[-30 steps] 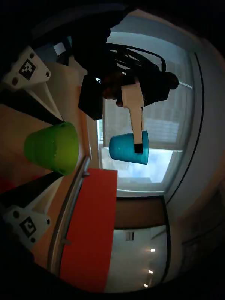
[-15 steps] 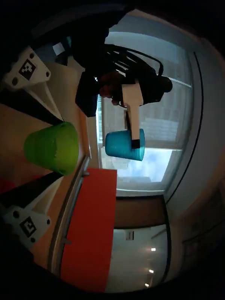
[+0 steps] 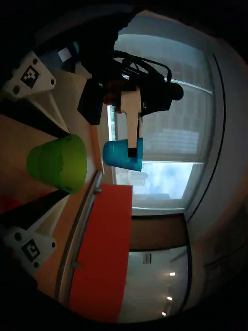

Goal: Pour water

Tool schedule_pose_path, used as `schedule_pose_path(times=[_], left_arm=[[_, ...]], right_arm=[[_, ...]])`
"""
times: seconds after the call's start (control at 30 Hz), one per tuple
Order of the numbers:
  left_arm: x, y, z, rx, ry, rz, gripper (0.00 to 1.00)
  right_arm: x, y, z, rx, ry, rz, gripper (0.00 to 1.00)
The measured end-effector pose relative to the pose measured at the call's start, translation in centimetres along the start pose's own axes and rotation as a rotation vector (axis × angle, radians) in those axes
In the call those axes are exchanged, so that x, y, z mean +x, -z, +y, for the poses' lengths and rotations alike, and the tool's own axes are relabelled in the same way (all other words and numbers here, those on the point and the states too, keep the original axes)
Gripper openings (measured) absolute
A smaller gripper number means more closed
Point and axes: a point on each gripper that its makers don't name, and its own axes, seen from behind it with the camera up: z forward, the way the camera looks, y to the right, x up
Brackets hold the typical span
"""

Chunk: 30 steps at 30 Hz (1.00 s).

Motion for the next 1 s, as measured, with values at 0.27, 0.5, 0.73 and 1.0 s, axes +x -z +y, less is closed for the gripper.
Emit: schedule_pose_path(times=[0.27,0.5,0.73,1.0], left_arm=[[-3.7,0.4,0.1,-0.013,0.004,-0.071,0.87],[-7.0,0.6,0.3,-0.027,-0.012,-0.144,0.87],[-9.5,0.6,0.9,-0.053,-0.045,-0.207,0.87],[-12.3,0.5,1.5,-0.083,-0.064,-0.278,0.87]], right_arm=[[-1.6,1.3,0.7,-0.024,0.014,-0.061,0.90],[-2.9,2.1,1.1,-0.027,0.008,-0.106,0.90],[-3.8,2.5,1.5,-0.030,0.009,-0.141,0.90],[-5.5,2.9,1.4,-0.019,0.013,-0.195,0.91]])
